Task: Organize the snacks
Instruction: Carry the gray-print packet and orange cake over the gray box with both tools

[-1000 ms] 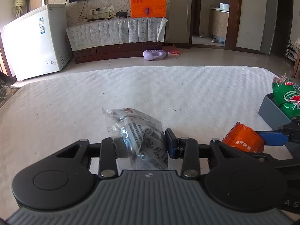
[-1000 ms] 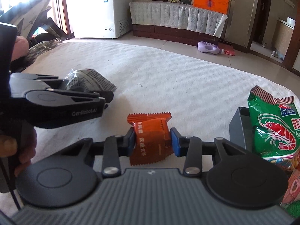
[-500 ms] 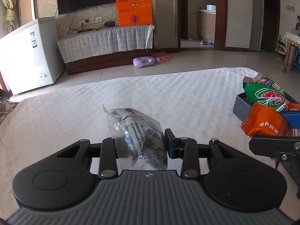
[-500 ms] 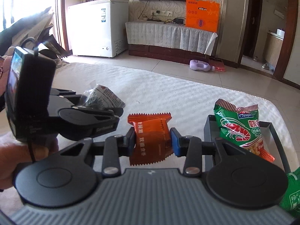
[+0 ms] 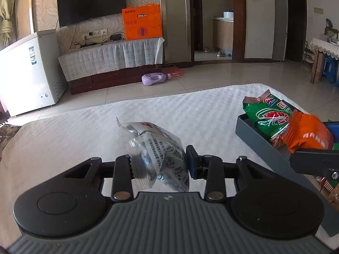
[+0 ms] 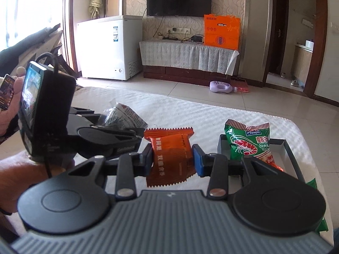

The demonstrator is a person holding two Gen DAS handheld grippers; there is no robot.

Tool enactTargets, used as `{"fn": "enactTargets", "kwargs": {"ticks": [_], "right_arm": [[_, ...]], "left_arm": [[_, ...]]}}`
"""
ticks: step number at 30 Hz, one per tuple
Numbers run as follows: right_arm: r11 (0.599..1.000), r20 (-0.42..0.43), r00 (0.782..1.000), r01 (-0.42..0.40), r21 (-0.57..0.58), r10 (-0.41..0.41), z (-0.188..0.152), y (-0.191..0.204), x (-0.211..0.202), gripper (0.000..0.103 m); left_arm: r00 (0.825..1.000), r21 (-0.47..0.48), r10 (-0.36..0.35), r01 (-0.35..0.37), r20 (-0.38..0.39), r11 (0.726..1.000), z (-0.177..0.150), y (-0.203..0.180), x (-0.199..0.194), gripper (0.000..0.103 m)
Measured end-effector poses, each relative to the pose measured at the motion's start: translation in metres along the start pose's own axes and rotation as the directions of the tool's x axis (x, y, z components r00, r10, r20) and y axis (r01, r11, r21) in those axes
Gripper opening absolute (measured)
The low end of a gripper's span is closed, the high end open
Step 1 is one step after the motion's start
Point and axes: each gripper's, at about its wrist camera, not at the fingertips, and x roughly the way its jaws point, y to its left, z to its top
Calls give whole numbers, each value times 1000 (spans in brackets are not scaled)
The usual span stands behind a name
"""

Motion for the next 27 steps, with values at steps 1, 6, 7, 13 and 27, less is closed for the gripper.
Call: {"fn": "enactTargets", "kwargs": {"ticks": [1, 6, 7, 13, 27], "right_arm": [[1000, 4, 1000, 1, 3, -1, -1, -1, -4, 42], [1000, 24, 1000, 12, 15, -13, -5, -9, -20, 42], [1000, 25, 1000, 15, 17, -15, -5, -11, -23, 42], [999, 34, 999, 41, 33, -43, -11, -26, -38, 42], [993, 23, 995, 99, 70, -100, -26, -62, -57, 42]], "left_arm": [[1000, 2, -4, 4, 3, 1000, 1, -3, -2, 40], [1000, 18, -25, 24, 17, 1000, 4, -20, -10, 40], [999, 21, -31, 30, 20, 999, 6, -24, -11, 40], [997, 35, -66, 65, 34, 997, 13, -51, -14, 40], [989, 56, -144, 142, 40, 988, 21, -111, -5, 40]]}}
